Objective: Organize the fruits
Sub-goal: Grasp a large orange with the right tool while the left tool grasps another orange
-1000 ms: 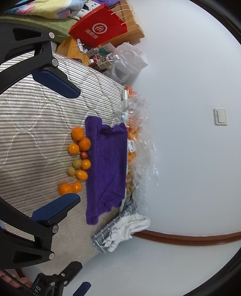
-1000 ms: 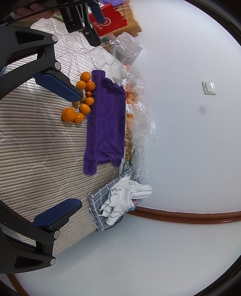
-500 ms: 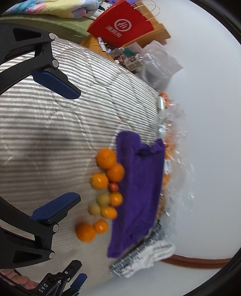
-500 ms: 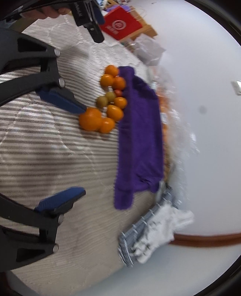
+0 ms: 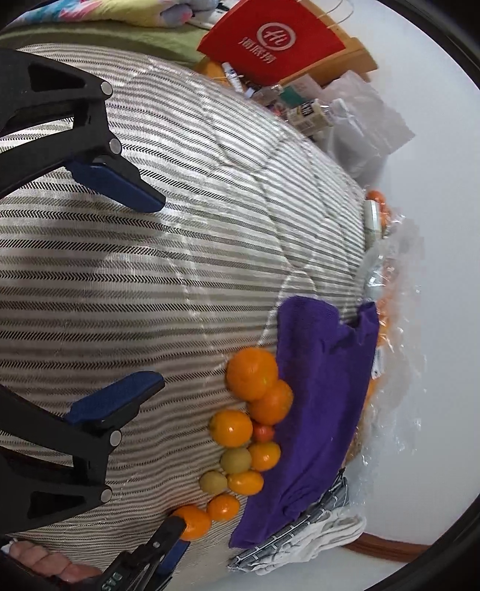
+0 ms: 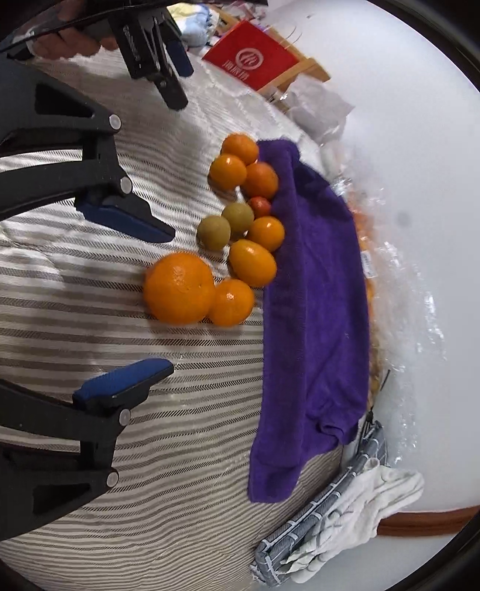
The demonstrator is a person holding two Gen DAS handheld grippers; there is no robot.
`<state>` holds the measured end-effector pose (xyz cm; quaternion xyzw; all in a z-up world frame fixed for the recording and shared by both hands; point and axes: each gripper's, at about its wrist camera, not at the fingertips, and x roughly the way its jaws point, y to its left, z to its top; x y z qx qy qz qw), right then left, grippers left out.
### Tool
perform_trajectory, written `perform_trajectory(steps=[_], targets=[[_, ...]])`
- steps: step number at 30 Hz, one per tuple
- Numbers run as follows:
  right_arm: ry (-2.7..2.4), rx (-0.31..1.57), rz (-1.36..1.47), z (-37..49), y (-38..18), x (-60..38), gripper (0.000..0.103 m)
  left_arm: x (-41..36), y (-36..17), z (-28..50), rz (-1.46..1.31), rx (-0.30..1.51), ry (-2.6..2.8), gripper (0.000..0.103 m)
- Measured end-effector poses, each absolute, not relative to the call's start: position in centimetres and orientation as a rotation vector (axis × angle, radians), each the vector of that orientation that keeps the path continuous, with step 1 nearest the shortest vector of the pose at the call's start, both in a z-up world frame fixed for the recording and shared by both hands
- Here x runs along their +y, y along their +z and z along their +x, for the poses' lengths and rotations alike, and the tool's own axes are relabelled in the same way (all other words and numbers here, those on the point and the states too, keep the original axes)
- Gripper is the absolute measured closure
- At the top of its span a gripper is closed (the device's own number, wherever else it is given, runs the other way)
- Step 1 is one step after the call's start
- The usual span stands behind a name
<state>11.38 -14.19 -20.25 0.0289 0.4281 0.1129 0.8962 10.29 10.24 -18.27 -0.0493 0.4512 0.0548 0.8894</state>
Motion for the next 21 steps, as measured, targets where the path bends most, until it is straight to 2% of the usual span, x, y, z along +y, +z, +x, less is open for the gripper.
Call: perform_trajectory(steps=[6,10,11,13,21], targets=[[0.254,0.897,0.038,12.3,-21.1,-13.8,0.043,10.7,-18.6,10.5,-0.158,0.938,0.116,0.016],[0.282,0.892,-0.003,12.6,-21.2,-13.0,0.060,10.7,-18.5,10.8,-0.171,0.946,0.094,0.016],[0.283,0.891,-0.014,12.6,-21.2,-12.9,0.060,10.7,-18.3,10.9,-0.177,0.949,0.083,0.017],[0.294,0.890,-0.027,12.5,-21.2,-12.9,0.060,10.5,-18.1,11.2,-0.195,0.958,0.062,0.027],[0.266,0.866,-0.038,11.0,-20.8,-15.4,0.060,7.5,-17.7,12.9,-0.151,0.964,0.026,0.027]])
